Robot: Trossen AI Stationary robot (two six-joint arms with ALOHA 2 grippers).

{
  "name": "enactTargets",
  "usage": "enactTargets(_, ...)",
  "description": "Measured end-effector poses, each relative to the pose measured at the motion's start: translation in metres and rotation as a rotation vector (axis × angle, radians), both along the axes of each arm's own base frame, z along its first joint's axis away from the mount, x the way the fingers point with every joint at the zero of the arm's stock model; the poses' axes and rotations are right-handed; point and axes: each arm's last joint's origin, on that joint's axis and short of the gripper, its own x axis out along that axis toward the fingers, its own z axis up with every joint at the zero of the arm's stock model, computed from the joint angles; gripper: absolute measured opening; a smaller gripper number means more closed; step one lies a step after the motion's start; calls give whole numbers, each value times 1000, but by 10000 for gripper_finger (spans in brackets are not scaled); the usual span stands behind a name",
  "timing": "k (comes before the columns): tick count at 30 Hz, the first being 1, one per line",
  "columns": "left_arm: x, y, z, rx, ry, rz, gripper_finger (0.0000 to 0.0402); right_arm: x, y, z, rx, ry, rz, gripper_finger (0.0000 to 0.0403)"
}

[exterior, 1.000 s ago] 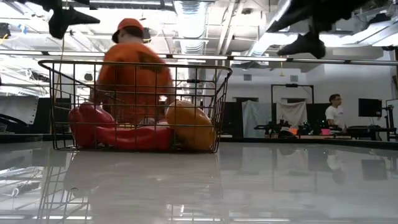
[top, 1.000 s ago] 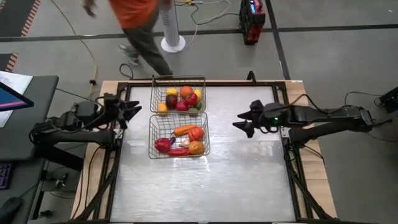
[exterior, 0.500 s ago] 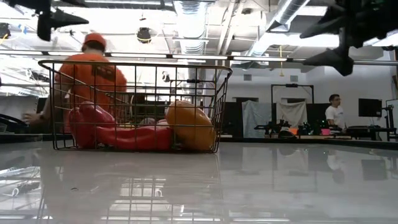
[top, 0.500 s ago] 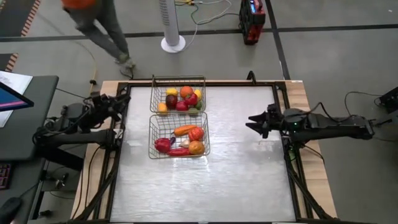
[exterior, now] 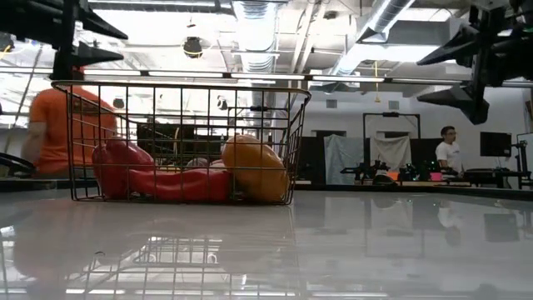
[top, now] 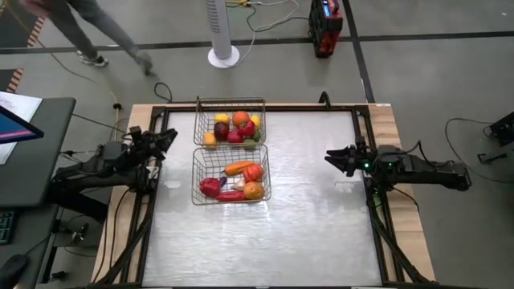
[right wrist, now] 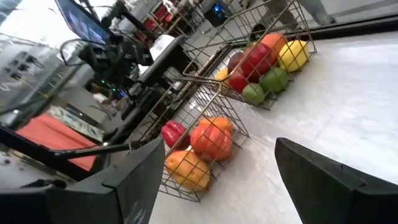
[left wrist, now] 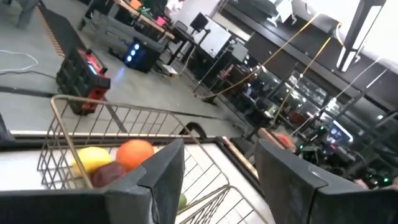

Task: Sort produce into baskets
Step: Return to Home Position

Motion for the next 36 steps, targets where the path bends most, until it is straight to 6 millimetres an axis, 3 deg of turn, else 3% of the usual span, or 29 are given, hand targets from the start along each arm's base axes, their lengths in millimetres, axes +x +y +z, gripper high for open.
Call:
enactTargets(14,15,-1,-21,-49,-33,-85,183,1,0,-32,85,-45,-8,330)
enactTargets(23,22,-3,-32,-85,-62,-193,183,7,0,-34,59,-220,14,330)
enactTargets(36,32,-5,-49,-207,-167,-317,183,7,1,-34,-68,-192,28,302)
